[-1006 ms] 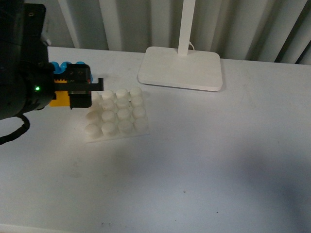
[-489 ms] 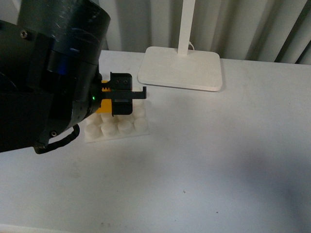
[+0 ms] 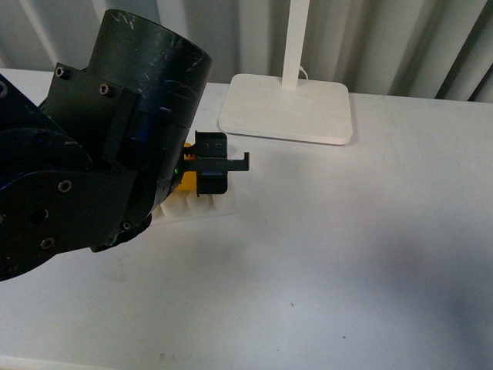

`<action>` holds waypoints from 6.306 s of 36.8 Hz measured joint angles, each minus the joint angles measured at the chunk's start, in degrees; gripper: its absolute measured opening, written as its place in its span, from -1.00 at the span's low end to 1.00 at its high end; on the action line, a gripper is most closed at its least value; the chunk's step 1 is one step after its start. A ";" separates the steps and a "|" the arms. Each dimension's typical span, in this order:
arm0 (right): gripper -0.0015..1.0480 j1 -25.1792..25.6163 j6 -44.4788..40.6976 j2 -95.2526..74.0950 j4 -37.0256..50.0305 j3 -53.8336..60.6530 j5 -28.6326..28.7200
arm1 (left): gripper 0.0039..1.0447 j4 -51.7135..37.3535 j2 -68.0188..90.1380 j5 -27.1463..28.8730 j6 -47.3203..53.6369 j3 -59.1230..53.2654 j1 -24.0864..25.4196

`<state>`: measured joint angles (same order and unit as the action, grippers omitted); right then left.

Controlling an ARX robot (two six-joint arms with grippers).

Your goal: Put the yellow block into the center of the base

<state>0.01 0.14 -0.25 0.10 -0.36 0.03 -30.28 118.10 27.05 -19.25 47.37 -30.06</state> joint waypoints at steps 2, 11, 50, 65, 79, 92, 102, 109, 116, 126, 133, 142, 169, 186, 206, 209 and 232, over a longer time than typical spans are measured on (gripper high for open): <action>0.82 0.00 0.02 0.00 0.00 0.02 0.00 | 0.25 0.00 0.28 0.00 0.02 0.35 0.00; 0.82 0.00 0.00 0.00 0.00 0.00 0.00 | 0.25 0.20 1.60 -0.02 0.02 1.99 0.09; 0.82 0.00 0.00 0.00 0.00 0.02 0.00 | 0.25 -0.33 6.73 2.12 -3.93 3.96 -0.33; 0.82 0.00 0.02 0.00 0.00 0.00 0.00 | 0.25 -2.80 8.13 2.86 -4.02 3.65 -0.85; 0.82 0.00 0.02 0.00 0.00 0.00 0.00 | 0.90 -2.75 4.94 -0.66 -4.55 2.23 0.83; 0.82 0.00 0.02 0.00 0.00 0.00 0.00 | 0.88 -6.67 -14.51 -4.24 -2.97 -8.81 7.56; 0.82 0.00 0.00 0.00 0.00 0.00 0.00 | 0.88 0.59 -41.88 -15.08 -2.91 -22.71 21.33; 0.82 0.00 0.00 0.00 0.00 0.00 0.00 | 0.44 -11.98 -60.06 -26.10 9.66 -32.76 29.75; 0.82 0.00 0.00 0.00 0.00 0.00 0.00 | -0.25 -11.76 -66.34 -27.04 17.20 -38.62 29.86; 0.82 0.00 0.00 0.00 0.00 0.00 0.00 | -0.93 -6.56 -76.24 -27.04 18.64 -42.93 29.92; 0.82 0.00 0.02 0.00 0.00 0.00 0.00 | -0.93 -3.23 -81.99 -27.02 18.80 -45.18 29.92; 0.82 0.00 0.00 0.00 0.00 0.00 0.00 | -0.93 2.80 -90.55 -27.04 18.82 -46.82 29.92; 0.82 0.00 0.00 0.00 0.00 0.02 0.00 | -0.93 19.32 -107.36 -27.04 18.82 -46.82 29.92; 0.82 0.00 0.02 0.00 0.00 0.00 0.00 | -0.93 30.16 -117.77 -27.04 18.82 -46.80 29.92; 0.82 0.00 0.02 0.00 0.00 0.00 0.00 | -0.69 30.16 -117.81 -27.04 18.82 -46.80 29.92; 0.82 0.00 0.00 0.00 0.00 0.00 0.00 | -0.38 30.16 -117.81 -27.04 18.82 -46.80 29.92; 0.82 0.00 0.02 0.00 0.00 0.02 0.00 | 0.88 30.16 -117.81 -27.04 18.95 -46.80 29.92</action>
<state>0.01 0.16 -0.25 0.10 -0.34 0.03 -0.12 0.30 0.01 -0.30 0.58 -0.14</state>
